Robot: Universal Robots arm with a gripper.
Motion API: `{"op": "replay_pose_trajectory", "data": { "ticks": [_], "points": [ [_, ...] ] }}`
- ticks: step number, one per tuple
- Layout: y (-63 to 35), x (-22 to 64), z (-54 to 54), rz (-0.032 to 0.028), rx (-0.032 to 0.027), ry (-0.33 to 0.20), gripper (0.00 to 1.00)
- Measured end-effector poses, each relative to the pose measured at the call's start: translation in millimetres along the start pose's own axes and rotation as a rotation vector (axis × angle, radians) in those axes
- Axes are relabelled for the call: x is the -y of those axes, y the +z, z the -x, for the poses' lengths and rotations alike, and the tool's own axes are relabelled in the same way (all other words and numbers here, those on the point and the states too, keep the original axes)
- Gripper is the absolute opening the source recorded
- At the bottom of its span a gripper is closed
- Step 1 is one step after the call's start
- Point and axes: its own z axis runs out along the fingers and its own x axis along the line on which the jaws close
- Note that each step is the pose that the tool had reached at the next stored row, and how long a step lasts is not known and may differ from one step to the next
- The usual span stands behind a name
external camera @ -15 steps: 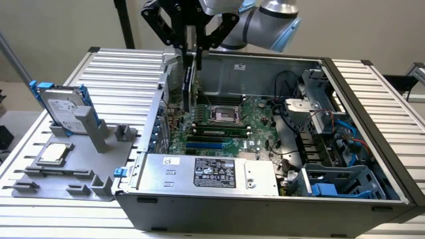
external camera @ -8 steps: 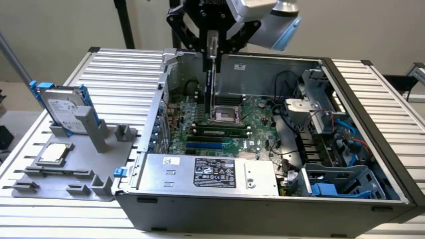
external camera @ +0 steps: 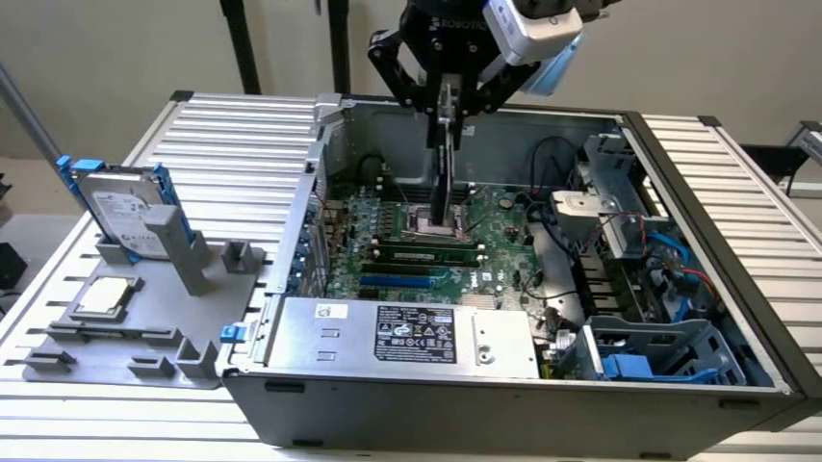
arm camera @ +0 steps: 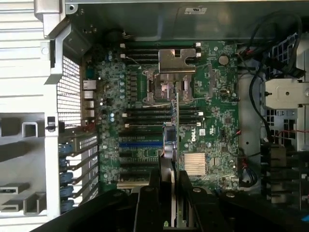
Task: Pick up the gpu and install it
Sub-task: 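Pick up the gpu and move the gpu toward the slot, then insert the gpu into the slot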
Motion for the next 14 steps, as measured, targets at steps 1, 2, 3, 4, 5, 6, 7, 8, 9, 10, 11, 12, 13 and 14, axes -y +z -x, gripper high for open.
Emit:
{"op": "replay_pose_trajectory", "data": {
  "ticks": [1,2,3,4,5,6,7,8,9,10,11,12,13,14],
  "points": [
    [1.9,-1.2,2.7,0.0000,-0.0001,0.000,0.27],
    [3.9,-2.4,5.3,0.0001,-0.0001,-0.001,0.27],
    [5.7,-3.5,8.0,0.0000,-0.0001,-0.001,0.27],
    [7.6,-4.2,10.8,0.0000,-0.0001,-0.002,0.27],
    [8.8,-4.6,12.9,0.0001,-0.0002,-0.002,0.27],
    [9.1,-4.6,13.8,0.0002,-0.0005,-0.003,0.27],
    [9.1,-4.6,13.8,0.0002,-0.0006,-0.003,0.27],
    [9.1,-4.6,13.8,0.0001,-0.0007,-0.003,0.27],
    [9.0,-4.6,13.8,0.0000,-0.0007,-0.003,0.27],
    [9.0,-4.6,13.8,0.0000,-0.0008,-0.004,0.27],
    [9.0,-4.6,13.8,0.0001,-0.0011,-0.009,0.27],
    [9.0,-4.7,13.8,0.0003,-0.0013,-0.014,0.27],
    [9.0,-4.6,13.8,0.0003,-0.0013,-0.015,0.27],
    [9.0,-4.6,13.8,0.0002,-0.0014,-0.015,0.27]
  ]
}}
